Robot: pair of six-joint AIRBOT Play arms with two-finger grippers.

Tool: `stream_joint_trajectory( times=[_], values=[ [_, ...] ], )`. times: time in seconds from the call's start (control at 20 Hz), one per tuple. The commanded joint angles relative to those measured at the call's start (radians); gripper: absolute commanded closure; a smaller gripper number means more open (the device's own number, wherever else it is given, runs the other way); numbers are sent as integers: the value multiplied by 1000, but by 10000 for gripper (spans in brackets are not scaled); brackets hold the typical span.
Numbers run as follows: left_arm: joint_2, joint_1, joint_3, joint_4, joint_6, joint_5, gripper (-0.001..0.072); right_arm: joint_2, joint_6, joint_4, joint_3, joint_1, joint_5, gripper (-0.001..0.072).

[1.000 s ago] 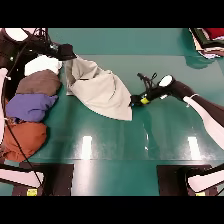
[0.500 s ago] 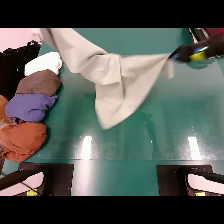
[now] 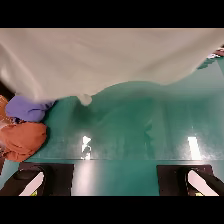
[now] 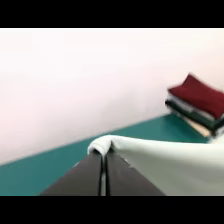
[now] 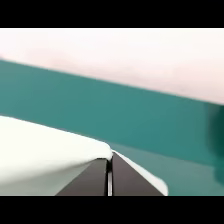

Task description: Fold the shirts.

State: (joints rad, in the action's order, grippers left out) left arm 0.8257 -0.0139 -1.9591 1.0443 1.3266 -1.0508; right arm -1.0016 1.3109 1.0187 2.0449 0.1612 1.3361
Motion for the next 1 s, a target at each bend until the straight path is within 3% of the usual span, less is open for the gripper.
stream_joint_trajectory(
  times=[0.0, 0.2, 0.4, 0.6, 0.75, 0.95],
  values=[
    [-76, -1, -24, 1, 1, 47, 684, 78, 1, 3, 26, 124, -1, 694],
    [-42, -1, -29, 87, 6, -11, 684, 56, 1, -9, 27, 196, 24, 694],
    [126, -1, 115, 116, 39, -103, 683, -111, 17, -38, -5, 156, 146, 693],
    [363, -1, 330, 48, 54, -124, 683, -311, 17, 130, -174, -35, 158, 694],
    [561, -1, 416, 41, 53, -63, 683, -487, 16, 186, -270, -145, 61, 694],
    [772, -1, 417, 4, 50, 134, 683, -668, 17, 183, -287, -205, -94, 693]
  ],
)
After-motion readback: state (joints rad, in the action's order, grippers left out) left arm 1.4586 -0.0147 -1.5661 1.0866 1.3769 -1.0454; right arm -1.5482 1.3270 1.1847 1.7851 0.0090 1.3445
